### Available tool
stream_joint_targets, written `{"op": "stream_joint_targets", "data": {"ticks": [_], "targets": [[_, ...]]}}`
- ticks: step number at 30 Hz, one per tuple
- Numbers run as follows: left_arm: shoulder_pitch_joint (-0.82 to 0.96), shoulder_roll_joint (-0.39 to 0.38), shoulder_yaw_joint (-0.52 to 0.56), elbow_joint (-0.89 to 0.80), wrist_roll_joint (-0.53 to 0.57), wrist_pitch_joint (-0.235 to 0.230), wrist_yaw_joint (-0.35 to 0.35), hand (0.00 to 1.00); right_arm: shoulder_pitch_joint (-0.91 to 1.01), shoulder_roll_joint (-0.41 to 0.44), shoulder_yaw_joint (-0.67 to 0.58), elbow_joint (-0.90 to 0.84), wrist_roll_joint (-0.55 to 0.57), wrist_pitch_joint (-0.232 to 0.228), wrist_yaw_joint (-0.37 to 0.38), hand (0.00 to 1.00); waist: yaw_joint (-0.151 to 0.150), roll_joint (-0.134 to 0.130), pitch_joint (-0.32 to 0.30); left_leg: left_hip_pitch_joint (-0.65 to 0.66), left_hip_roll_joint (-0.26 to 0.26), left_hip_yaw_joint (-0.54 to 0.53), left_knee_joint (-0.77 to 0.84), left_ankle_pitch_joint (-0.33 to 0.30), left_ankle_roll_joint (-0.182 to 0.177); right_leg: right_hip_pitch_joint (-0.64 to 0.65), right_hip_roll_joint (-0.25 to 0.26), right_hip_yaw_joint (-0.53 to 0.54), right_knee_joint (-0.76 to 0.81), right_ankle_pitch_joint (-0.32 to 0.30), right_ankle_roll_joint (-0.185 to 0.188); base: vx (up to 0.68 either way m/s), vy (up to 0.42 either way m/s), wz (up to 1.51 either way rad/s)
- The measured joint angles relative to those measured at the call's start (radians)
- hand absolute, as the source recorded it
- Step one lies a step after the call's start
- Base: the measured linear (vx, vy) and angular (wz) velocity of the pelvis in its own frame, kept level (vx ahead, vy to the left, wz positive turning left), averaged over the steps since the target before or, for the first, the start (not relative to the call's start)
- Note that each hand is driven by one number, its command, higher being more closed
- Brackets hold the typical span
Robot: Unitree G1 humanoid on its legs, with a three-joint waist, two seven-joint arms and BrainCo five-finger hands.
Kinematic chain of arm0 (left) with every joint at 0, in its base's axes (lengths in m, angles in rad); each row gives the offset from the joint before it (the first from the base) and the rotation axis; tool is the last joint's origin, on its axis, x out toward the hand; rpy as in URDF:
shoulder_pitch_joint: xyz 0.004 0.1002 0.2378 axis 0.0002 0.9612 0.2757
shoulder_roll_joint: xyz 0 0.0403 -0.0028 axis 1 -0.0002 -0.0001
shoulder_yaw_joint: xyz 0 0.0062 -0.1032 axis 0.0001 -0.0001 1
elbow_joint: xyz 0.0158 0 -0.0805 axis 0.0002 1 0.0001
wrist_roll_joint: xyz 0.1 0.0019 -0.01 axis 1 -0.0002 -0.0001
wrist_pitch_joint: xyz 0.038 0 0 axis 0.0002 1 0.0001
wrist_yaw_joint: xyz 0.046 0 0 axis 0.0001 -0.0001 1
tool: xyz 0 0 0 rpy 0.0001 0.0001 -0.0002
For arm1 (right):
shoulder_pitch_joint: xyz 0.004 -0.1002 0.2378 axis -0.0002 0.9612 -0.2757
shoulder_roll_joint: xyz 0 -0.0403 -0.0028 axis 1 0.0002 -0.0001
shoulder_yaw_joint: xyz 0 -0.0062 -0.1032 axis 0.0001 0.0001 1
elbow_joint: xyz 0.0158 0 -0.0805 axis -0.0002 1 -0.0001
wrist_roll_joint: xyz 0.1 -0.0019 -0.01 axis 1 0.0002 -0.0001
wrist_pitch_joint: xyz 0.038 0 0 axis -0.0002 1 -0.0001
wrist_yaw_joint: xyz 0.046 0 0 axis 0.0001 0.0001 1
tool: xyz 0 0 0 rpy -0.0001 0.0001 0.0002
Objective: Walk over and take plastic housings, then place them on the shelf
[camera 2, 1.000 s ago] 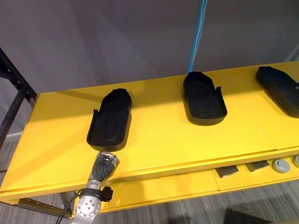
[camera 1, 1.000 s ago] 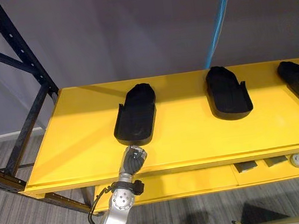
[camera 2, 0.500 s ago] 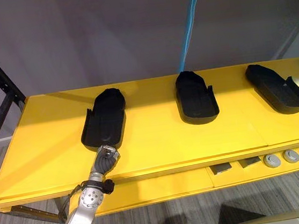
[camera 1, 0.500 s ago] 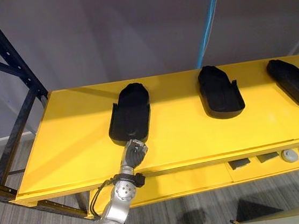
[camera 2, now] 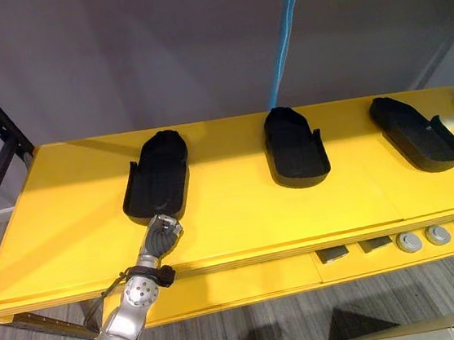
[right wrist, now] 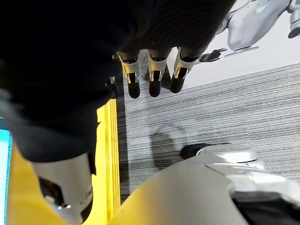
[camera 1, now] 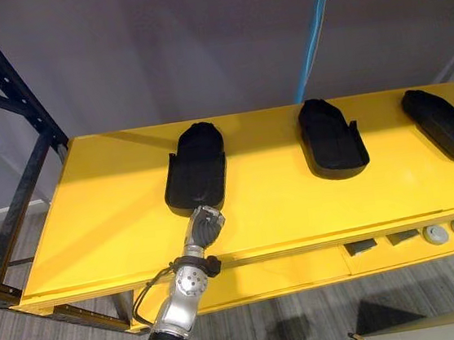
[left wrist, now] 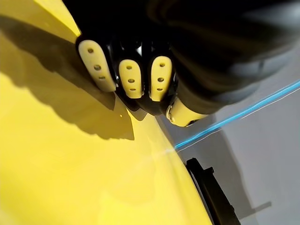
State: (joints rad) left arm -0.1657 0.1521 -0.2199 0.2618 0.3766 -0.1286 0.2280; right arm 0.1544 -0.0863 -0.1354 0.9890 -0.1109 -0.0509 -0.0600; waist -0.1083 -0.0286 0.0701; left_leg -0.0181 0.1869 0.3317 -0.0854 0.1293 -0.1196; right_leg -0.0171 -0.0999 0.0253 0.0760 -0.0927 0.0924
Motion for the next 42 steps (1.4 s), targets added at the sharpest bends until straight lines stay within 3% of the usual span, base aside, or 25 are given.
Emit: {"op": "stream_joint_targets", "data": {"ticks": [8,13,18,21,25,26,29,32,33,39,42], "targets": [[0.014,-0.012,0.011,-0.041,-0.022,0.005,0.002,1.0,-0.001,0.0,0.0,-0.003,0.0,0.0,0.0,0.0,0.002,0.002,0.007,0.0,-0.001,-0.006,0.001,-0.001,-0.002,0.007,-0.001,-0.007,0.001,0.001,0.0,0.0,0.0,0.02],[0.11,-0.015,0.037,-0.275,-0.073,0.001,-0.012,1.0,0.001,-0.001,0.0,-0.011,0.0,0.0,0.0,0.0,0.008,0.003,0.02,0.0,-0.004,-0.021,0.012,-0.004,-0.001,0.027,-0.004,-0.013,0.001,0.0,0.001,0.0,0.001,0.09],[0.199,-0.014,0.108,-0.511,-0.12,-0.037,-0.018,1.0,0.002,-0.007,0.0,0.013,0.0,0.0,0.001,0.0,0.037,0.006,0.031,0.001,-0.004,-0.053,0.041,-0.02,0.004,0.061,-0.007,-0.036,0.003,-0.009,0.008,-0.04,-0.003,0.18],[0.264,-0.014,0.22,-0.62,-0.16,-0.065,0.012,1.0,0.004,-0.012,0.0,0.027,0.0,0.0,0.003,0.0,0.055,0.008,0.032,0.0,-0.004,-0.072,0.051,-0.021,0.003,0.077,-0.007,-0.054,0.007,-0.017,0.009,-0.04,-0.007,0.2],[0.313,-0.025,0.396,-0.646,-0.206,-0.095,0.06,1.0,0.005,-0.016,-0.002,0.058,0.0,0.001,0.005,0.0,0.082,0.009,0.032,-0.006,-0.007,-0.104,0.058,-0.02,0.002,0.096,-0.007,-0.084,0.008,-0.024,0.007,-0.01,-0.012,0.24],[0.34,-0.034,0.479,-0.646,-0.22,-0.094,0.088,1.0,0.006,-0.015,-0.004,0.058,0.001,0.001,0.005,0.0,0.086,0.009,0.032,-0.012,-0.009,-0.121,0.064,-0.019,0.001,0.103,-0.007,-0.1,0.008,-0.028,0.005,0.01,-0.015,0.27],[0.397,-0.071,0.6,-0.627,-0.272,-0.093,0.126,1.0,0.01,-0.01,-0.02,0.055,0.001,0.002,0.006,0.0,0.113,0.009,0.032,-0.016,-0.009,-0.131,0.081,-0.024,0.003,0.113,-0.008,-0.112,0.014,-0.034,0.0,0.0,-0.009,0.17],[0.464,-0.098,0.64,-0.55,-0.332,-0.078,0.122,1.0,0.018,-0.005,-0.021,0.036,0.001,0.01,0.007,0.0,0.139,0.007,0.029,-0.018,-0.005,-0.141,0.108,-0.047,0.005,0.127,-0.008,-0.124,0.023,-0.043,-0.001,-0.02,-0.007,0.12],[0.487,-0.106,0.643,-0.489,-0.362,-0.065,0.1,0.0,0.018,-0.004,-0.018,0.009,0.001,0.013,0.007,0.0,0.147,0.009,0.026,-0.026,-0.003,-0.14,0.124,-0.056,0.003,0.129,-0.008,-0.125,0.023,-0.044,0.0,-0.04,0.002,0.0],[0.506,-0.119,0.633,-0.075,-0.434,0.054,-0.076,0.0,0.005,0.03,0.0,-0.104,0.0,0.035,0.022,0.0,0.149,-0.006,0.009,-0.03,0.001,-0.112,0.166,-0.078,0.003,0.121,-0.022,-0.121,0.038,-0.048,0.005,-0.02,0.02,-0.08],[0.483,-0.12,0.583,0.1,-0.43,0.078,-0.125,0.0,0.007,0.077,0.002,-0.119,0.0,0.038,0.03,0.0,0.15,-0.017,0.0,-0.03,-0.013,-0.113,0.168,-0.079,0.004,0.12,-0.035,-0.124,0.041,-0.052,0.009,0.01,0.039,0.03]]}}
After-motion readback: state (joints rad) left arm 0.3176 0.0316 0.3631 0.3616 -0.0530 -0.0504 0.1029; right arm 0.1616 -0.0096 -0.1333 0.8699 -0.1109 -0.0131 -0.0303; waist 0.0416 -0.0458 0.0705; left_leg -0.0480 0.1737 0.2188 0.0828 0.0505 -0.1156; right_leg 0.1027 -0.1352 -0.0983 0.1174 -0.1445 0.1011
